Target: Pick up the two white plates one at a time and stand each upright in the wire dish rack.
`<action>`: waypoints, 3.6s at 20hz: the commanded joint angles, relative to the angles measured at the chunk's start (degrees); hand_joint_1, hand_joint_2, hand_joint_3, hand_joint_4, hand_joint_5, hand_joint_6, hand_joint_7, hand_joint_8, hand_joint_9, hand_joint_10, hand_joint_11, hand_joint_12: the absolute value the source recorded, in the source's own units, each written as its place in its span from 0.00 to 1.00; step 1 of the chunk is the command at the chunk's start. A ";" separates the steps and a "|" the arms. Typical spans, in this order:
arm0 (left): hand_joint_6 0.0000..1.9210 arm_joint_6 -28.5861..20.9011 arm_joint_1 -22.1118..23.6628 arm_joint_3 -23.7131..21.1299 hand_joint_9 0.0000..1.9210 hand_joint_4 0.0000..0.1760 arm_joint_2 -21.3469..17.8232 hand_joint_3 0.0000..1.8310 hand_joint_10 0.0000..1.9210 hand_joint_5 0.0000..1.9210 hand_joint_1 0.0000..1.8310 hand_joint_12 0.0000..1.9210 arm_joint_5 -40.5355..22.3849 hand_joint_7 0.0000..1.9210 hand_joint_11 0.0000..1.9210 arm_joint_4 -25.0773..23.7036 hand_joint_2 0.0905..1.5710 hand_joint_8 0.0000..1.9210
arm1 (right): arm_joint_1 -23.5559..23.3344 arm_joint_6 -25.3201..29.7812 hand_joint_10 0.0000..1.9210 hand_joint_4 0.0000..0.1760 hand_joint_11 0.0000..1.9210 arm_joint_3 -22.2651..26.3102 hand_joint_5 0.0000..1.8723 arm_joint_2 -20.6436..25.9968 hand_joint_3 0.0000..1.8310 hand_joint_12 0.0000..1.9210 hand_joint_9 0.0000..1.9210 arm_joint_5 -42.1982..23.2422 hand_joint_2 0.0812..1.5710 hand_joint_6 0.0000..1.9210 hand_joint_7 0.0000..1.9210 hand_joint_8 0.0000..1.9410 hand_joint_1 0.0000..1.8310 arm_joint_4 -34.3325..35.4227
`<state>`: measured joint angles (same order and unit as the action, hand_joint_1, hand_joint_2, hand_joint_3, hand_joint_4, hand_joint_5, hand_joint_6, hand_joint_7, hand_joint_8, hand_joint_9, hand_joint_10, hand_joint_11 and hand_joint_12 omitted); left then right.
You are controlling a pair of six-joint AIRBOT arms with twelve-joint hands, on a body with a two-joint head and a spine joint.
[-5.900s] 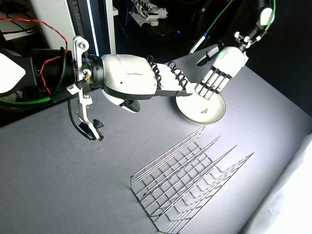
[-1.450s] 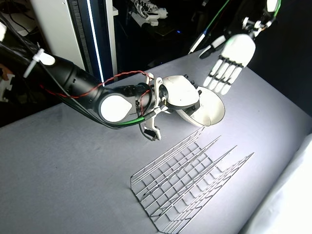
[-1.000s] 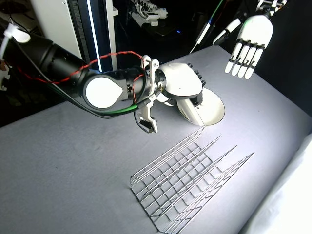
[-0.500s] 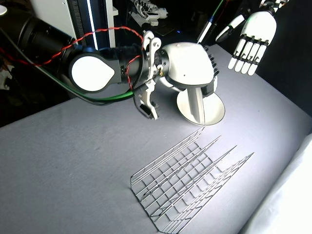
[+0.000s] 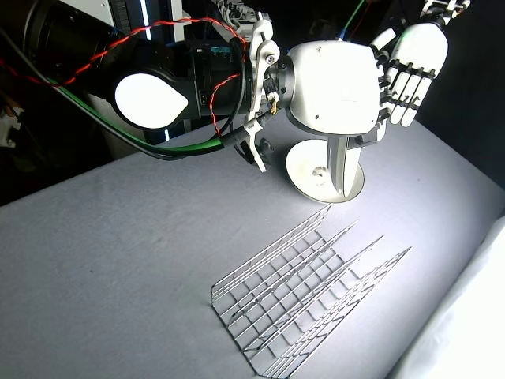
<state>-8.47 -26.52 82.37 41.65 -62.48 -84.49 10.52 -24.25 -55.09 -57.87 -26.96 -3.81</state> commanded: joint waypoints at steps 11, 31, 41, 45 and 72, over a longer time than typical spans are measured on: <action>0.00 -2.20 1.77 -0.02 0.00 0.00 0.52 0.00 0.00 0.00 0.00 0.00 -1.36 0.00 0.00 2.62 0.68 0.00 | -5.06 0.20 0.46 0.00 0.49 -2.17 0.49 1.22 0.00 0.75 0.56 -2.36 0.66 0.48 0.56 0.36 0.82 15.36; 0.00 -2.20 1.64 -0.47 0.00 0.00 6.70 0.00 0.00 0.00 0.00 0.00 3.94 0.00 0.00 0.64 0.69 0.00 | -1.71 -0.21 0.49 0.00 0.47 -7.52 0.46 8.68 0.00 0.77 0.53 0.93 0.67 0.53 0.54 0.41 0.82 16.44; 0.00 3.78 -5.84 -3.70 0.00 0.00 9.28 0.00 0.00 0.01 0.00 0.00 8.75 0.00 0.00 3.56 0.68 0.00 | 4.87 -0.06 0.47 0.00 0.49 -9.95 0.48 8.64 0.00 0.75 0.54 -0.62 0.67 0.51 0.56 0.36 0.82 16.45; 0.00 6.06 -7.28 -3.67 0.00 0.00 10.64 0.00 0.00 0.00 0.00 0.00 12.16 0.00 0.00 4.11 0.68 0.00 | 8.25 0.08 0.48 0.00 0.48 -10.25 0.49 8.62 0.00 0.75 0.53 -2.04 0.66 0.51 0.56 0.36 0.82 16.45; 0.00 7.40 -9.53 1.68 0.00 0.00 13.42 0.01 0.00 0.01 0.00 0.00 15.31 0.00 0.00 5.81 0.71 0.00 | 10.46 0.20 0.00 0.00 0.00 -11.02 0.13 7.36 0.00 0.30 0.10 -8.02 0.56 0.00 0.11 0.01 0.66 8.08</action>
<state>-1.02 -36.23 83.68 55.48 -45.21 -81.49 21.52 -24.25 -66.02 -50.89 -27.24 3.46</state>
